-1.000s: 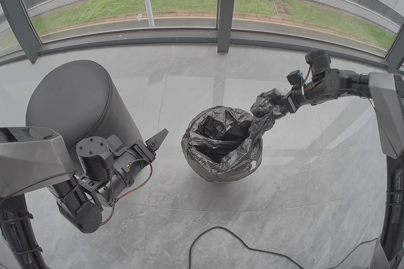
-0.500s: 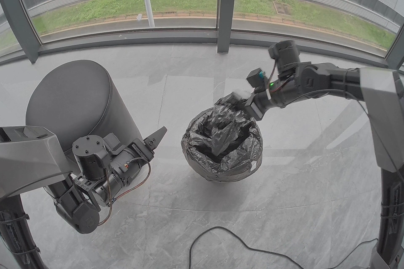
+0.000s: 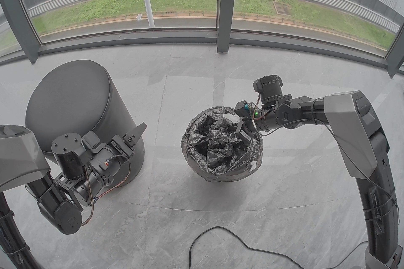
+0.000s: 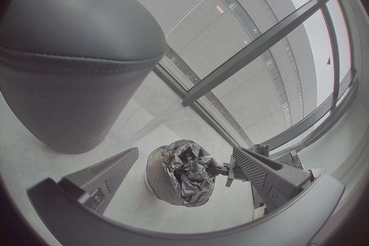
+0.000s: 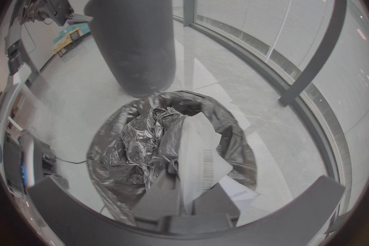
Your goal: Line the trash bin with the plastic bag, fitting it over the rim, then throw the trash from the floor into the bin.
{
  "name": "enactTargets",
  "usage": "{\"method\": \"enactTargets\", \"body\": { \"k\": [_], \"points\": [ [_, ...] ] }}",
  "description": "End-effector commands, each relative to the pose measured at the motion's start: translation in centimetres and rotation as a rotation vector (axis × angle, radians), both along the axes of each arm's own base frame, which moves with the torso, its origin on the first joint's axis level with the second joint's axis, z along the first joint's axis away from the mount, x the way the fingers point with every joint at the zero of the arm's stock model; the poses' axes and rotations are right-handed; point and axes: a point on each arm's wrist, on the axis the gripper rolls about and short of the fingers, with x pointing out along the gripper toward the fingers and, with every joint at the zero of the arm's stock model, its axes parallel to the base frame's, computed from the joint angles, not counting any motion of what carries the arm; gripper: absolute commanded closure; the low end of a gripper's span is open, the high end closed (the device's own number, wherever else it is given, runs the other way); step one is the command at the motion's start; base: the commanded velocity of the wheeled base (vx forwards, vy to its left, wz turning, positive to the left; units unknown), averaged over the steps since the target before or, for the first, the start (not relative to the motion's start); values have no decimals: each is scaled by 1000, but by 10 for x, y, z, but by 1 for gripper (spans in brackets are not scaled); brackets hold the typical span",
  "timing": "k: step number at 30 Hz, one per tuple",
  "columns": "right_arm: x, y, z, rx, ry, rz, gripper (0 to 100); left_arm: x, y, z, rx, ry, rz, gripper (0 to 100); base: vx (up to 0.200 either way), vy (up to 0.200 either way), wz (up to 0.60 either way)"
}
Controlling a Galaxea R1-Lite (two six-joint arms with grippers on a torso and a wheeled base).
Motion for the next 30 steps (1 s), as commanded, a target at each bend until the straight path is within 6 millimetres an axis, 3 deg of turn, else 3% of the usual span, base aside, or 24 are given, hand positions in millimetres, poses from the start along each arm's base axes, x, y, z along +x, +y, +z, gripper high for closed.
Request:
{"method": "enactTargets", "body": {
  "k": [1,5,10,14,17,21,27,30],
  "points": [
    [7,-6,-4,5,-31,-16,100,-7,9,3,1,3,20,0,0,0,0],
    [10,-10,7,-2,-100,-38,100,-8,9,2,2,9,17,0,0,0,0],
    [9,-3,6,-4,-129,-17,100,-8,5,0,5,13,6,0,0,0,0],
    [15,-13,5,-21,-159,-20,100,-10,5,2,3,9,3,0,0,0,0],
    [15,-10,0,-17,-161,-8,100,-10,5,2,4,10,3,0,0,0,0],
    [2,29,-22,-39,-138,87,100,-11,5,3,4,7,6,0,0,0,0],
    [-5,51,-49,-98,-134,172,100,-14,6,5,2,1,6,0,0,0,0],
    [-5,52,-58,-114,-126,183,100,-17,7,6,1,1,6,0,0,0,0]
  ]
}}
